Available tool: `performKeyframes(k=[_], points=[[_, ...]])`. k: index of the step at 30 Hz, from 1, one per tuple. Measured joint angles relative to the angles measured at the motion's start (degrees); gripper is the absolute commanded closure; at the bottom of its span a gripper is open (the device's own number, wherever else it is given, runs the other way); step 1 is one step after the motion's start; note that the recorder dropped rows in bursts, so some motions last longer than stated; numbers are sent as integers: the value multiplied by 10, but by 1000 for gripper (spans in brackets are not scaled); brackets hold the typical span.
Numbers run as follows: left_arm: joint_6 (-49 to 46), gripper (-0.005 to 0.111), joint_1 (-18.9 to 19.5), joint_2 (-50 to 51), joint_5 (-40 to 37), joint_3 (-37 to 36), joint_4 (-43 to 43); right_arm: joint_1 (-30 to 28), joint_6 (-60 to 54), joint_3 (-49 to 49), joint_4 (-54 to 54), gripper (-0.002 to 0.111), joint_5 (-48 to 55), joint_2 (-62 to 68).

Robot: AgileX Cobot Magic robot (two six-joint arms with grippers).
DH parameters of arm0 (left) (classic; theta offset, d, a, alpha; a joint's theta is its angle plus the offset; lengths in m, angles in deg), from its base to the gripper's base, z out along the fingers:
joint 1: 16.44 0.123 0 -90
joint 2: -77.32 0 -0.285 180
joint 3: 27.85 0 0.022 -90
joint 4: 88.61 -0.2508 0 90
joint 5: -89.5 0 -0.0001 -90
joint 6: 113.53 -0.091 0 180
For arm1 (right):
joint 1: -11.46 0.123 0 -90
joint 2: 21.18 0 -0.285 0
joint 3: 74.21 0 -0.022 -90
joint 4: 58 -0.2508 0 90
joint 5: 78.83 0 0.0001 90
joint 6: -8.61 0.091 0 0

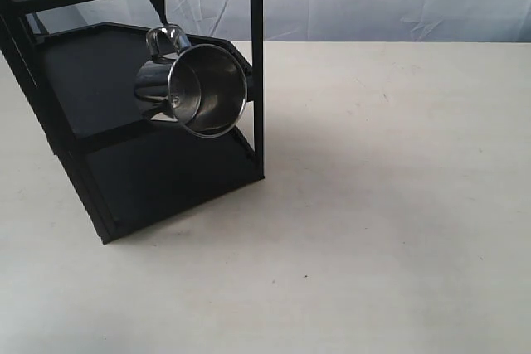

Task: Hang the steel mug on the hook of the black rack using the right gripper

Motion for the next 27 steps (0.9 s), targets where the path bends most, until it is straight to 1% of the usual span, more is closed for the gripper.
performKeyframes(k=[4,6,10,15,22,27], points=[[0,105,0,0,0,0,0,-17,17,69,15,109,8,-82],[0,105,0,0,0,0,0,-17,22,97,16,109,-9,-102],[0,105,0,0,0,0,0,-19,58,167,33,109,-59,-109],[0,105,0,0,0,0,0,-19,84,235,43,109,-74,-109],[0,105,0,0,0,0,0,-19,94,292,88,109,-76,-125],[0,105,0,0,0,0,0,-19,138,313,124,109,-76,-137]])
